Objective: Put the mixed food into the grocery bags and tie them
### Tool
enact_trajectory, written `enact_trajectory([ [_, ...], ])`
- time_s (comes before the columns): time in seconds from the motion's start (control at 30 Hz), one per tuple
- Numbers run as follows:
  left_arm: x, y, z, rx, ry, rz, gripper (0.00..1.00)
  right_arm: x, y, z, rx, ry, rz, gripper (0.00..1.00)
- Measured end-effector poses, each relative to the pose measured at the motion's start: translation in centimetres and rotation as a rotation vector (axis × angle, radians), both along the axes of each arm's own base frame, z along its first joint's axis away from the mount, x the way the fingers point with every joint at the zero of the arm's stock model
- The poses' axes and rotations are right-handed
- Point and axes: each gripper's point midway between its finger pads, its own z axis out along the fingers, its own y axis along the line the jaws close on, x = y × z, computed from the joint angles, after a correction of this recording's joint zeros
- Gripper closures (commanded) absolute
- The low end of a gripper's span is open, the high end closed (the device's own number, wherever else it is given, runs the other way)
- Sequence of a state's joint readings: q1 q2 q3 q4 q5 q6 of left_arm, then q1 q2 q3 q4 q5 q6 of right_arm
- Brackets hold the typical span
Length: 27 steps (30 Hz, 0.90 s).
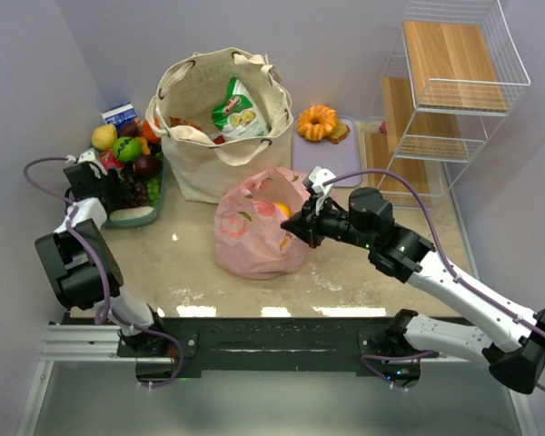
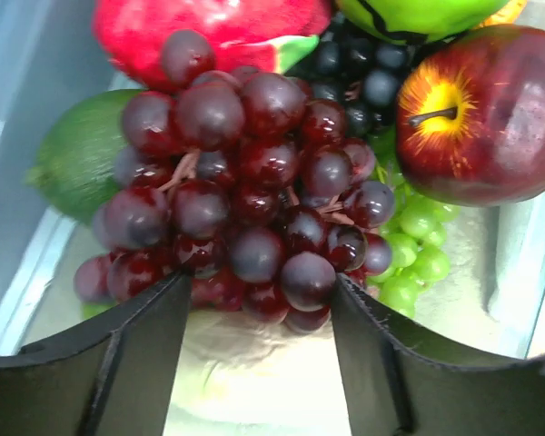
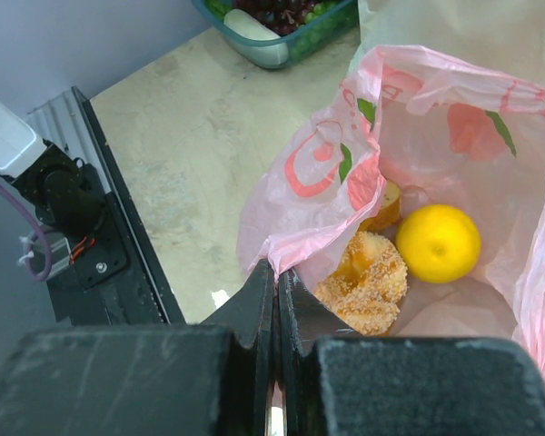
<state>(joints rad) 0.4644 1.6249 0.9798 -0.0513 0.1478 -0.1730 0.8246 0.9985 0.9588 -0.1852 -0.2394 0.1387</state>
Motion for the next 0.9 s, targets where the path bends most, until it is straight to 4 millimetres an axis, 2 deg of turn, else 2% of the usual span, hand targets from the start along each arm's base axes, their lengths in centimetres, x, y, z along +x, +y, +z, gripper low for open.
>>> enact_trajectory([
  [0.1, 0.7, -0.3, -0.3, -0.021, -0.01, -0.023, 0.38, -0.1, 0.2, 0.0, 0.004, 0.001, 0.01, 1.0],
  [0.23, 1.7, -0.6, -0.7, -0.057, -0.023, -0.042, 0.66, 0.1, 0.5, 0.0, 0.009, 0.001, 0.014, 1.0],
  [0.33, 1.9, -0.8, -0.6, -0.07, -0.033, -0.05, 0.79, 0.1, 0.6, -0.2, 0.008, 0.008, 0.014, 1.0],
  [0.53, 2.2, -0.9, 0.3, -0.067, -0.059, -0.054, 0.94, 0.3, 0.9, -0.4, 0.012, 0.021, 0.017, 1.0],
  [0.7, 2.1, -1.0, 2.5, -0.047, -0.106, -0.057, 1.0, 0.3, 1.1, -0.6, 0.012, 0.032, 0.018, 1.0],
  [0.83, 1.5, -1.5, 5.8, -0.01, -0.175, -0.063, 1.0, 0.3, 1.1, -0.7, 0.011, 0.04, 0.016, 1.0],
  [0.9, 0.8, -2.1, 8.3, 0.026, -0.225, -0.065, 1.0, 0.3, 1.1, -0.7, 0.011, 0.04, 0.015, 1.0],
])
